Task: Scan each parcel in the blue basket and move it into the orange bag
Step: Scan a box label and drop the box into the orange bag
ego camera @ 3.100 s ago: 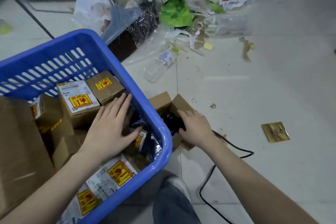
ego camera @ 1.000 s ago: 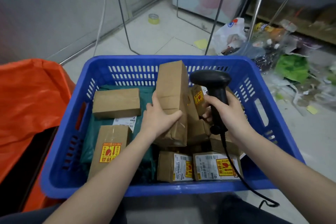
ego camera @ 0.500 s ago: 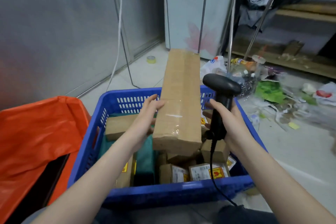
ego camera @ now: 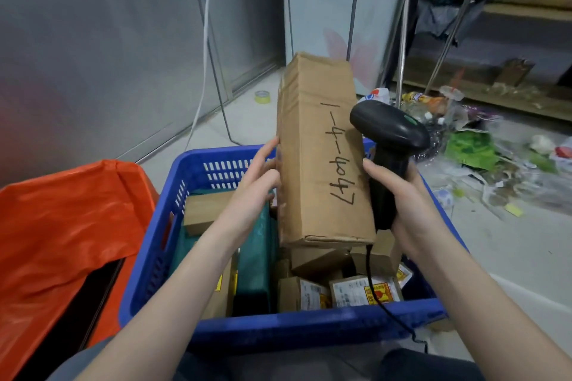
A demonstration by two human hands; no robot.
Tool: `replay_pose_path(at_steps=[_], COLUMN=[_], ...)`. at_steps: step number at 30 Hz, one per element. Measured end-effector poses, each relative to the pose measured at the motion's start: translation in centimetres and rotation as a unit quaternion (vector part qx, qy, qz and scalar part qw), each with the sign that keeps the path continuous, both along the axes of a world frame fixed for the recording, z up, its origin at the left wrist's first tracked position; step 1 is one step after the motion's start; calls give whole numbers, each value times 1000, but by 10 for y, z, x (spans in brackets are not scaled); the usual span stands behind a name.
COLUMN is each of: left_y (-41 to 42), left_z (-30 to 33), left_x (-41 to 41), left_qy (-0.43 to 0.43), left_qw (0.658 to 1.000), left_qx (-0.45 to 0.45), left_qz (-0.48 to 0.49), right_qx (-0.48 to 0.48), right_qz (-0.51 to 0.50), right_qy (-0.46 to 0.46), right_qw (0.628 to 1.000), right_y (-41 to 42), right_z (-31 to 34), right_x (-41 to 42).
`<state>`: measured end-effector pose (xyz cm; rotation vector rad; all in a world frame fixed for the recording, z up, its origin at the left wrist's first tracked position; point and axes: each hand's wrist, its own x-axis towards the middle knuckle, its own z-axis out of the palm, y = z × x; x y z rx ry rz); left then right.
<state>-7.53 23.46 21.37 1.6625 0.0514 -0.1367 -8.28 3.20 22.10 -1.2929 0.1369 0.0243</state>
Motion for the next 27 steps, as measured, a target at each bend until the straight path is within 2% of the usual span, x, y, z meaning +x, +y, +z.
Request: replay_pose_path(at_steps=[2,7,13,18,23,27], left_y=[1,4,9,11,13,16], left_z=[3,6,9,8,1,-4], left_x=[1,0,-8,-12,-13,-11], left_qy=[-19,43,66,70,63,82], left_qw=[999,998,996,993,993,991], left_qx=[33,43,40,43,53,28], left_qz=[-4,13,44,84,85,102], right_qx=[-20,-44,-21,-6,-15,13], right_qz=[11,68,145,153,193,177], right_qy=[-6,-16,-26,-27,-46,-33], right_qw=[1000,997,989,988,980,984], right_y=[-1,4,14,19,24,24], right_z=[1,3,5,5,7,9], right_x=[2,-4,-15,-16,-19,-18])
